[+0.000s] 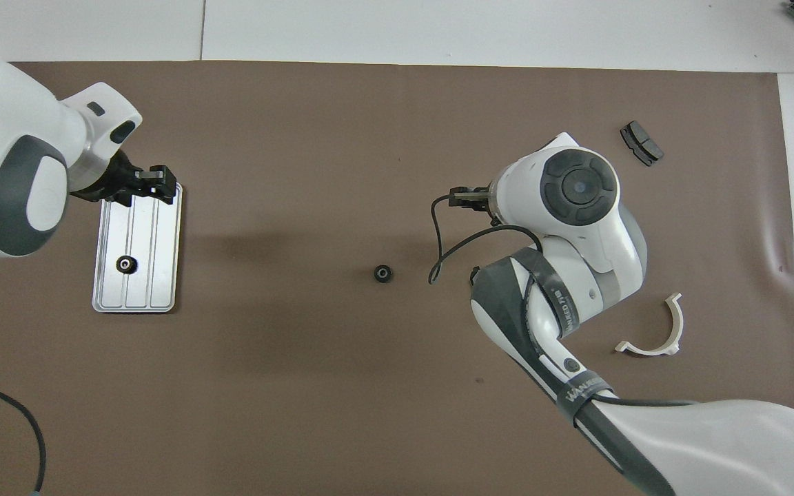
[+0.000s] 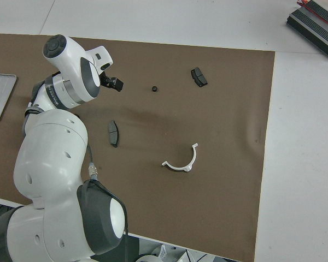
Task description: Place bearing gear from tray to pile
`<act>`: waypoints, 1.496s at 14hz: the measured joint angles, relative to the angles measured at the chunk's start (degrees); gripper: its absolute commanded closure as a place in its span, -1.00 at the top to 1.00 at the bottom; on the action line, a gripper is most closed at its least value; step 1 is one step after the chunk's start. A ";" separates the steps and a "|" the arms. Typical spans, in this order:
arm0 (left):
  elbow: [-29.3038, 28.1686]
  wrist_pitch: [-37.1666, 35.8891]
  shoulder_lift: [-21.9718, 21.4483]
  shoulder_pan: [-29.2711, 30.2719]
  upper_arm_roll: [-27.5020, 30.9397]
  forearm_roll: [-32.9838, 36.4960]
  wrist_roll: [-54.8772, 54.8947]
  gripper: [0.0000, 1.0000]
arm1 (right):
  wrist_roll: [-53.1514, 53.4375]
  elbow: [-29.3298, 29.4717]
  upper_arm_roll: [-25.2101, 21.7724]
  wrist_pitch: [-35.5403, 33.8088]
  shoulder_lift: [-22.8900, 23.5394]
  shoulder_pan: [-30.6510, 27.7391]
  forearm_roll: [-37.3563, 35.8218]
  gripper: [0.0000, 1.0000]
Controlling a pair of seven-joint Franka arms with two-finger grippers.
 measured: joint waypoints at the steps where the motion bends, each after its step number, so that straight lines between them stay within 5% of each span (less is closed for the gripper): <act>1: -0.68 0.06 -0.01 2.47 0.02 0.00 3.39 0.31 | 0.94 -0.08 0.02 -0.08 0.01 1.64 0.00 1.00; 4: -4.51 2.82 -0.37 6.55 0.04 -0.01 6.94 0.31 | 4.43 -0.34 0.06 -0.11 0.21 6.43 0.00 1.00; 9: -20.20 19.35 -3.60 6.90 -0.43 -0.02 7.00 0.30 | 9.86 -0.22 0.06 0.01 2.57 12.82 -0.03 1.00; 12: -22.92 20.91 -3.93 7.01 -0.30 -0.02 6.91 0.30 | 11.73 1.56 0.01 0.85 6.55 15.31 -0.05 1.00; 18: -26.12 23.01 -4.30 7.65 -0.17 -0.01 6.91 0.27 | 11.81 2.24 -0.17 3.93 10.63 16.01 -0.19 0.77; 21: -29.03 26.38 -4.29 7.65 -0.20 -0.01 6.91 0.15 | 11.81 1.63 -0.17 3.94 11.54 16.05 -0.65 0.44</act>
